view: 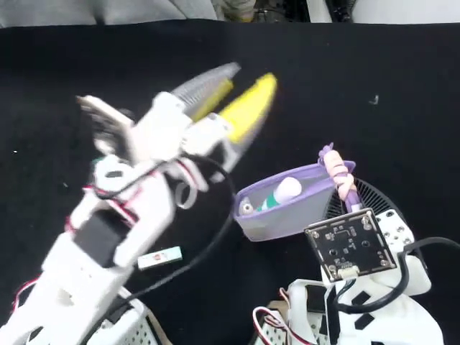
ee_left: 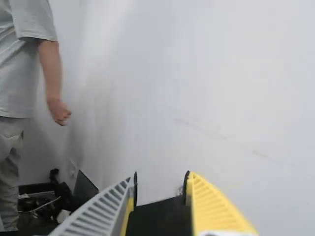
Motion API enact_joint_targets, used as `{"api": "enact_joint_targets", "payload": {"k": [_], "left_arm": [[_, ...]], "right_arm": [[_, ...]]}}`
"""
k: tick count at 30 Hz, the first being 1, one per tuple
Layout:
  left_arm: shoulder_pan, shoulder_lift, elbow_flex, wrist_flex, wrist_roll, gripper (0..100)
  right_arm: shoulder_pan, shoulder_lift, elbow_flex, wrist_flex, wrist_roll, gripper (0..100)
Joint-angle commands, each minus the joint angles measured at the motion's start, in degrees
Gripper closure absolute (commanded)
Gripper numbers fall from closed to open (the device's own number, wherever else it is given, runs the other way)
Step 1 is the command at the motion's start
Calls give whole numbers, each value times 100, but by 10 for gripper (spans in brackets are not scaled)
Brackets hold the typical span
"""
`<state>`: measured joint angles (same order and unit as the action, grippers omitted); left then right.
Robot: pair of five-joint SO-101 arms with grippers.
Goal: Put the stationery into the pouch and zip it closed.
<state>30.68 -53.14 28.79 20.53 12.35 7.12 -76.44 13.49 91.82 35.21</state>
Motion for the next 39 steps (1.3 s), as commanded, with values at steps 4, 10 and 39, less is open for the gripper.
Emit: {"api": "enact_joint_targets", "payload": {"k": [4,10,39], "left_arm": [[-338,62,-2097,2998,-378,825],[558,62,-2536,4290,-2163,827],[1174,5240,-8277,8035,-712,823]], "right_arm": [[-70,136,22,-18,53,988],[-70,136,22,-18,53,988],[-70,136,22,-9,53,988]]}}
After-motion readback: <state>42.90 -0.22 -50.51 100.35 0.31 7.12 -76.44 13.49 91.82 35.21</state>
